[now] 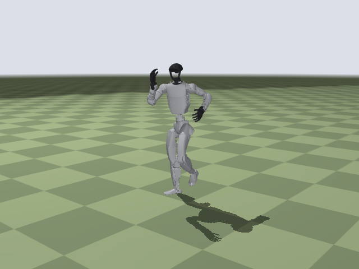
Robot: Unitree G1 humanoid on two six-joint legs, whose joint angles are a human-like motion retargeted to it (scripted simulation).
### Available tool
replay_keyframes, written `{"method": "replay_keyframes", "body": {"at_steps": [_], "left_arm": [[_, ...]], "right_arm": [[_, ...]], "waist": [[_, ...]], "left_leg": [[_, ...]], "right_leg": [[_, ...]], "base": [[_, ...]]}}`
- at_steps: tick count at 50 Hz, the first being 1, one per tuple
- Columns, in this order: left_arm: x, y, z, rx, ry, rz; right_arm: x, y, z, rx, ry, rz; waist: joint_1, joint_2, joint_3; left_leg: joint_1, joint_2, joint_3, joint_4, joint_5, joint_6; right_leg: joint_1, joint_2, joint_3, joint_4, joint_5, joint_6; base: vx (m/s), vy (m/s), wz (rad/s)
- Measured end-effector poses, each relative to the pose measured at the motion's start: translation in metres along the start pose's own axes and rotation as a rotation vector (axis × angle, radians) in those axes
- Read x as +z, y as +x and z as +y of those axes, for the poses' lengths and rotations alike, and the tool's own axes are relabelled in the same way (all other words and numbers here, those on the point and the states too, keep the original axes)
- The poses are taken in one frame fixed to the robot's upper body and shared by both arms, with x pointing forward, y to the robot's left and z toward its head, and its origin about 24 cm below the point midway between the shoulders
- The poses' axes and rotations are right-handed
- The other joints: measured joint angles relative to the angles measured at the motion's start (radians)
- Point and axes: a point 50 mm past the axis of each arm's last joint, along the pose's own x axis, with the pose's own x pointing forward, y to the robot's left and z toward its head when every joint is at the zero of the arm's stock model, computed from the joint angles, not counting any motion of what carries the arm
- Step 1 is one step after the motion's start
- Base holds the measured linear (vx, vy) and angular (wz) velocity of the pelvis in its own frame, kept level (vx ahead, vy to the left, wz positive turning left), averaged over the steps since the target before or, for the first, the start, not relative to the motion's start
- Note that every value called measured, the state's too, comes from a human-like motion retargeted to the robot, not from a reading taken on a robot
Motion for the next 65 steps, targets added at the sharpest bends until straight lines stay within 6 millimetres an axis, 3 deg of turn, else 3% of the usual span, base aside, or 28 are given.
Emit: {"method": "replay_keyframes", "body": {"at_steps": [2, 5, 7, 10, 13, 15, 17, 19, 21, 23, 25, 29, 32, 36, 40, 43, 46, 49, 51, 52, 54, 58, 60, 62, 65], "left_arm": [[0.003, -0.012, 0.010, 0.094, -0.044, -0.008], [0.014, -0.011, 0.013, 0.196, -0.129, -0.078], [0.020, 0.002, 0.004, 0.206, -0.163, -0.141], [0.033, 0.039, -0.018, 0.174, -0.185, -0.251], [0.068, 0.086, -0.047, 0.116, -0.224, -0.414], [0.111, 0.110, -0.064, 0.060, -0.259, -0.578], [0.166, 0.117, -0.076, 0.004, -0.288, -0.787], [0.224, 0.113, -0.087, -0.028, -0.288, -1.026], [0.277, 0.094, -0.094, -0.003, -0.259, -1.277], [0.323, 0.067, -0.095, 0.060, -0.237, -1.519], [0.359, 0.037, -0.095, 0.109, -0.209, -1.723], [0.396, 0.006, -0.095, 0.120, -0.099, -1.901], [0.402, 0.006, -0.099, 0.070, -0.092, -1.897], [0.381, 0.023, -0.105, 0.022, -0.166, -1.805], [0.328, 0.064, -0.106, -0.002, -0.233, -1.534], [0.243, 0.112, -0.101, 0.036, -0.255, -1.111], [0.129, 0.133, -0.087, 0.072, -0.159, -0.639], [0.031, 0.104, -0.057, 0.048, 0.043, -0.273], [-0.007, 0.069, -0.032, 0.038, 0.098, -0.098], [-0.019, 0.052, -0.020, 0.047, 0.089, -0.028], [-0.035, 0.020, -0.002, 0.091, 0.014, 0.085], [-0.049, -0.023, 0.017, 0.210, -0.172, 0.212], [-0.050, -0.030, 0.018, 0.264, -0.222, 0.222], [-0.043, -0.024, 0.010, 0.255, -0.245, 0.177], [-0.033, -0.004, -0.008, 0.242, -0.261, 0.096]], "right_arm": [[0.008, 0.018, 0.002, 0.013, -0.091, -0.086], [0.011, 0.028, 0.004, -0.017, -0.141, -0.117], [0.005, 0.022, 0.006, -0.043, -0.094, -0.073], [-0.009, -0.002, 0.005, -0.088, 0.014, 0.043], [-0.038, -0.056, 0.000, -0.141, 0.038, 0.282], [-0.060, -0.108, -0.003, -0.122, -0.020, 0.503], [-0.073, -0.169, -0.008, -0.007, -0.116, 0.747], [-0.067, -0.224, -0.021, 0.137, -0.167, 0.943], [-0.045, -0.269, -0.039, 0.199, -0.139, 1.114], [-0.017, -0.300, -0.061, 0.172, -0.099, 1.268], [0.011, -0.322, -0.083, 0.126, -0.105, 1.396], [0.056, -0.343, -0.107, 0.056, -0.160, 1.543], [0.071, -0.341, -0.116, 0.008, -0.161, 1.561], [0.060, -0.334, -0.114, -0.008, -0.148, 1.508], [0.016, -0.315, -0.089, -0.037, -0.104, 1.356], [-0.029, -0.270, -0.058, -0.038, -0.023, 1.145], [-0.057, -0.201, -0.030, -0.025, 0.058, 0.889], [-0.059, -0.127, -0.016, -0.040, 0.093, 0.602], [-0.044, -0.080, -0.016, -0.044, 0.071, 0.392], [-0.034, -0.059, -0.016, -0.040, 0.046, 0.288], [-0.011, -0.020, -0.017, -0.013, -0.031, 0.090], [0.029, 0.035, -0.019, -0.016, -0.229, -0.214], [0.033, 0.049, -0.025, -0.139, -0.285, -0.235], [0.038, 0.051, -0.023, -0.133, -0.199, -0.265], [0.019, 0.042, -0.033, -0.275, -0.169, -0.137]], "waist": [[0.017, 0.002, 0.022], [0.006, -0.011, 0.031], [-0.024, -0.023, 0.011], [-0.096, -0.037, -0.027], [-0.171, -0.032, -0.049], [-0.222, -0.014, -0.056], [-0.304, 0.027, -0.074], [-0.409, 0.088, -0.077], [-0.524, 0.159, -0.061], [-0.635, 0.209, -0.014], [-0.721, 0.237, 0.044], [-0.787, 0.271, 0.090], [-0.813, 0.299, 0.066], [-0.841, 0.314, -0.002], [-0.792, 0.279, -0.051], [-0.697, 0.219, -0.073], [-0.541, 0.143, -0.109], [-0.377, 0.064, -0.120], [-0.273, 0.041, -0.103], [-0.225, 0.033, -0.090], [-0.153, 0.019, -0.061], [-0.111, 0.024, -0.019], [-0.114, 0.029, -0.009], [-0.123, 0.029, -0.012], [-0.151, 0.028, -0.041]], "left_leg": [[-0.023, 0.069, 0.014, 0.138, -0.048, 0.029], [-0.055, 0.053, -0.023, 0.230, -0.052, 0.012], [-0.060, -0.020, -0.063, 0.200, -0.028, -0.033], [-0.018, -0.131, -0.113, 0.044, 0.011, -0.094], [0.132, -0.193, -0.127, -0.290, 0.088, -0.117], [0.290, -0.223, -0.121, -0.628, 0.158, -0.134], [0.456, -0.236, -0.097, -0.972, 0.118, -0.136], [0.600, -0.243, -0.084, -1.251, 0.021, -0.111], [0.698, -0.224, -0.113, -1.447, 0.000, -0.078], [0.753, -0.194, -0.164, -1.537, 0.021, -0.068], [0.780, -0.158, -0.204, -1.548, 0.036, -0.085], [0.810, -0.108, -0.218, -1.559, 0.067, -0.113], [0.821, -0.095, -0.233, -1.606, 0.081, -0.108], [0.801, -0.086, -0.279, -1.655, 0.087, -0.125], [0.766, -0.130, -0.311, -1.611, 0.061, -0.111], [0.731, -0.207, -0.293, -1.521, 0.040, -0.081], [0.653, -0.276, -0.224, -1.379, 0.036, -0.059], [0.469, -0.295, -0.185, -1.023, 0.127, -0.050], [0.296, -0.284, -0.198, -0.716, 0.229, -0.075], [0.211, -0.279, -0.203, -0.571, 0.249, -0.090], [0.063, -0.260, -0.178, -0.316, 0.190, -0.094], [-0.138, -0.141, -0.111, 0.056, 0.105, -0.028], [-0.187, -0.117, -0.108, 0.153, 0.104, -0.002], [-0.208, -0.136, -0.118, 0.190, 0.101, 0.000], [-0.182, -0.181, -0.137, 0.153, 0.112, -0.023]], "right_leg": [[-0.021, 0.006, 0.033, 0.024, -0.001, -0.023], [-0.027, 0.007, 0.053, 0.023, 0.001, -0.028], [-0.028, 0.005, 0.053, 0.020, -0.005, -0.018], [-0.032, 0.012, 0.032, 0.027, -0.024, -0.005], [-0.030, 0.038, 0.007, 0.057, -0.048, 0.005], [-0.027, 0.068, -0.004, 0.088, -0.057, 0.012], [-0.050, 0.108, -0.029, 0.148, -0.052, 0.019], [-0.116, 0.127, -0.072, 0.307, -0.021, 0.019], [-0.241, 0.121, -0.111, 0.591, 0.069, 0.022], [-0.380, 0.092, -0.110, 0.899, 0.170, 0.043], [-0.489, 0.071, -0.089, 1.141, 0.157, 0.050], [-0.607, -0.005, -0.124, 1.442, -0.050, -0.018], [-0.664, -0.021, -0.121, 1.554, -0.062, -0.020], [-0.665, 0.075, -0.065, 1.502, -0.002, 0.045], [-0.525, 0.146, -0.027, 1.205, 0.087, 0.062], [-0.325, 0.140, -0.050, 0.799, 0.135, 0.025], [-0.142, 0.124, -0.101, 0.419, -0.036, -0.019], [-0.011, 0.101, -0.105, 0.133, -0.081, -0.036], [0.045, 0.086, -0.086, 0.016, -0.039, -0.025], [0.060, 0.073, -0.076, -0.019, -0.021, -0.012], [0.059, 0.033, -0.062, -0.035, -0.005, 0.011], [-0.003, -0.002, -0.027, 0.023, -0.004, -0.022], [-0.017, -0.005, -0.015, 0.034, 0.001, -0.041], [-0.022, -0.008, -0.007, 0.029, 0.003, -0.037], [-0.030, 0.000, 0.010, 0.024, -0.004, -0.032]], "base": [[-0.04, -0.10, -0.59], [-0.01, -0.03, -0.23], [0.00, 0.00, 0.00], [0.01, 0.05, 0.26], [0.03, 0.07, 0.30], [0.05, 0.13, 0.27], [0.01, 0.20, 0.59], [-0.06, 0.26, 1.02], [-0.07, 0.25, 1.23], [-0.03, 0.19, 1.24], [0.00, 0.14, 1.00], [0.03, 0.10, 0.36], [0.07, 0.03, 0.32], [0.06, -0.06, 0.58], [0.04, -0.10, 0.27], [0.05, -0.15, -0.39], [0.02, -0.22, -1.08], [-0.01, -0.23, -0.88], [-0.02, -0.14, -0.61], [-0.03, -0.08, -0.60], [-0.07, -0.06, -0.45], [-0.10, -0.07, -0.15], [-0.03, -0.03, -0.05], [-0.02, 0.01, -0.21], [0.00, 0.05, -0.31]]}}
